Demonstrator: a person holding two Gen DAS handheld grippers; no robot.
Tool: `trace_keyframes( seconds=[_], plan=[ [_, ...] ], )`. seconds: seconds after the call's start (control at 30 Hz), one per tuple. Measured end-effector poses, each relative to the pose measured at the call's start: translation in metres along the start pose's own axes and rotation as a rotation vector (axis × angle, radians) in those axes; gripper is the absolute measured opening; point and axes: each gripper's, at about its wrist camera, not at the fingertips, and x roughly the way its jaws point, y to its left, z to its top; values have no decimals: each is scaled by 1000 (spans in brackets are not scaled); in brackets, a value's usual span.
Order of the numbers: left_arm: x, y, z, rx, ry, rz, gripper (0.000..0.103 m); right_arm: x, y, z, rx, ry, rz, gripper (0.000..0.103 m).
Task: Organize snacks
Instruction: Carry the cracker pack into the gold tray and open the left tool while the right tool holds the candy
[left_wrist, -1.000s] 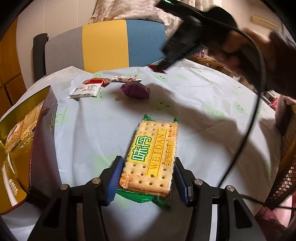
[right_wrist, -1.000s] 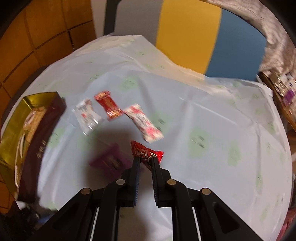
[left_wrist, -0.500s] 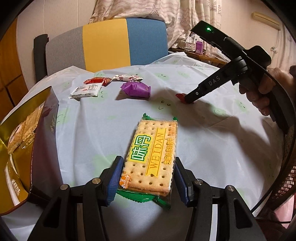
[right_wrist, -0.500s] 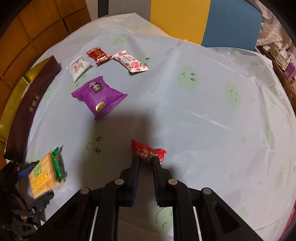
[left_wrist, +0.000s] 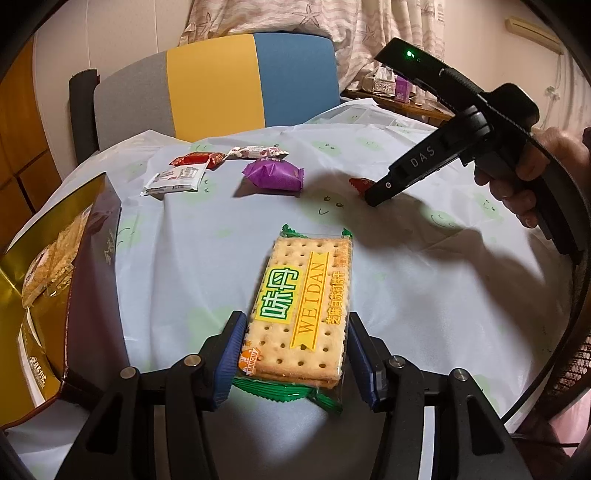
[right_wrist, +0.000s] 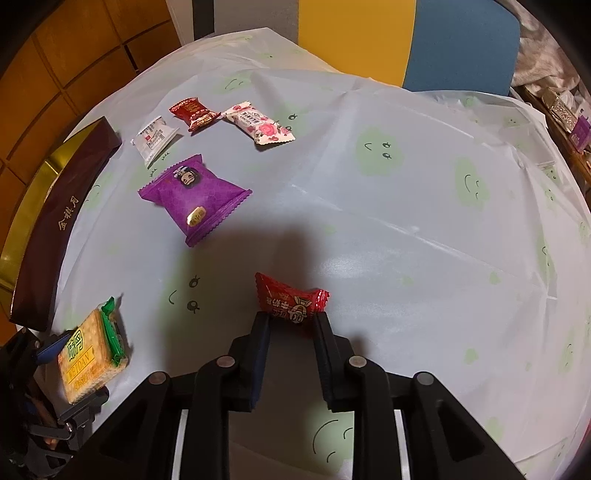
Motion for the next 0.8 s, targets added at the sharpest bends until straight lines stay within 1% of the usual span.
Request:
trace_keyframes(
  seconds=[0.03, 0.07, 0.5, 0.53, 0.57, 0.6, 0.63, 0.8],
  plan=[
    [0, 0, 0, 0, 1, 1, 54, 0, 0, 1, 8, 2, 12, 33],
    [-1, 0, 0, 0, 1, 1, 54, -1, -2, 1, 13, 2, 18, 33],
    [-1, -1, -1, -2, -2, 6, 54, 3, -4, 7, 63, -7, 21, 35],
    [-1, -1, -1, -2, -3, 6, 54, 4, -4, 7, 64, -20, 7, 34],
    [-1, -1, -1, -2, -2, 6, 54, 1, -6, 5, 63, -28, -8, 29],
    [-1, -1, -1, -2, -3, 6, 54, 3, -6, 5, 59, -28, -25, 27],
    [-1, -1, -1, -1, -3, 6, 54, 2, -6, 5, 55, -31, -33, 22],
    [-2, 0, 1, -3, 5, 3, 53, 3, 0, 2, 3, -38, -73, 20]
  ],
)
